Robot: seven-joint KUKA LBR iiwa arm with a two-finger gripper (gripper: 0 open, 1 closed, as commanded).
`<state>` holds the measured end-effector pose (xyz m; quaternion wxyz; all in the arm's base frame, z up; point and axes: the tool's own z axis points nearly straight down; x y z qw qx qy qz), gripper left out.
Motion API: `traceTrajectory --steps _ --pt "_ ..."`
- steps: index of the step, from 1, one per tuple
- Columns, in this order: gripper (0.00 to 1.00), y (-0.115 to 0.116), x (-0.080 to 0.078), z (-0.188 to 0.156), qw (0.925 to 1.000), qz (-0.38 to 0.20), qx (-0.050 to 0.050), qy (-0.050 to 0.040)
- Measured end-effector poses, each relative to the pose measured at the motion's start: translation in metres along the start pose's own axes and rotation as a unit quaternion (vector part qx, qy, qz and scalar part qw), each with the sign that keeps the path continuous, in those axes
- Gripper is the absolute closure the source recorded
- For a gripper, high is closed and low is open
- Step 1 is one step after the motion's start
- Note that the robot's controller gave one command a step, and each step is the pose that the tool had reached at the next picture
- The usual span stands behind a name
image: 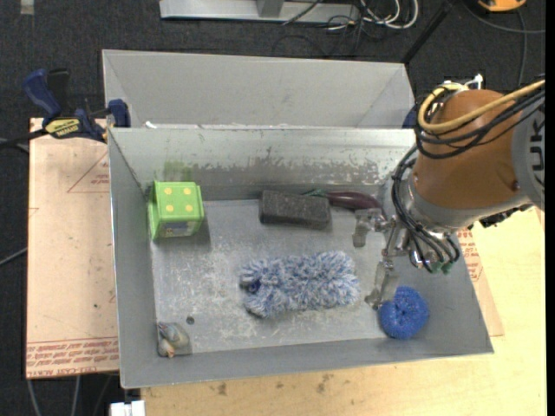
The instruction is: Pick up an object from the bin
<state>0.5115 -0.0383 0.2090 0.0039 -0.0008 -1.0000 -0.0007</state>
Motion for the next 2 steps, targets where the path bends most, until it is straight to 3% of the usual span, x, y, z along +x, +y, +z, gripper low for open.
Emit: traceTrajectory --steps 1,2 --pt "0.00 0.000 -0.001 -0.004 1.0000 -0.001 0.000 -0.0042" --pt "0.00 0.016 -0.007 0.025 0.9996 -0.025 0.001 -0.0084"
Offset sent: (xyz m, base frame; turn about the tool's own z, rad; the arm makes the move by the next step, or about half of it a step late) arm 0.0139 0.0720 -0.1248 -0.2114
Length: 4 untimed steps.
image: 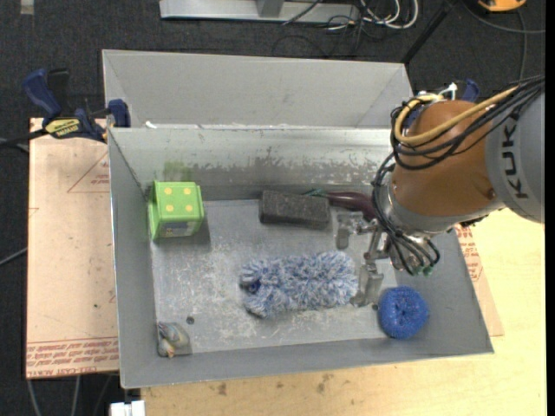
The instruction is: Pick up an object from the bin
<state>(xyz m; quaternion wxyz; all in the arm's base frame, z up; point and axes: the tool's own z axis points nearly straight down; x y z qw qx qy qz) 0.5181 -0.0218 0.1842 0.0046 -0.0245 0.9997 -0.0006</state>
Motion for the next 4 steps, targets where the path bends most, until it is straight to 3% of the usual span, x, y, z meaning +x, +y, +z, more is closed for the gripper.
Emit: traceTrajectory --steps 1,2,3,4 --pt "0.00 0.024 -0.014 0.047 0.9977 -0.068 -0.001 0.0022" --pt "1.00 0.050 -0.020 0.103 0.9999 -0.016 -0.001 0.0043" --pt "1.00 0.050 -0.020 0.103 0.9999 -0.016 -0.001 0.0043" --pt "1.00 0.066 -0.042 -0.029 0.9996 -0.026 -0.001 0.0012"
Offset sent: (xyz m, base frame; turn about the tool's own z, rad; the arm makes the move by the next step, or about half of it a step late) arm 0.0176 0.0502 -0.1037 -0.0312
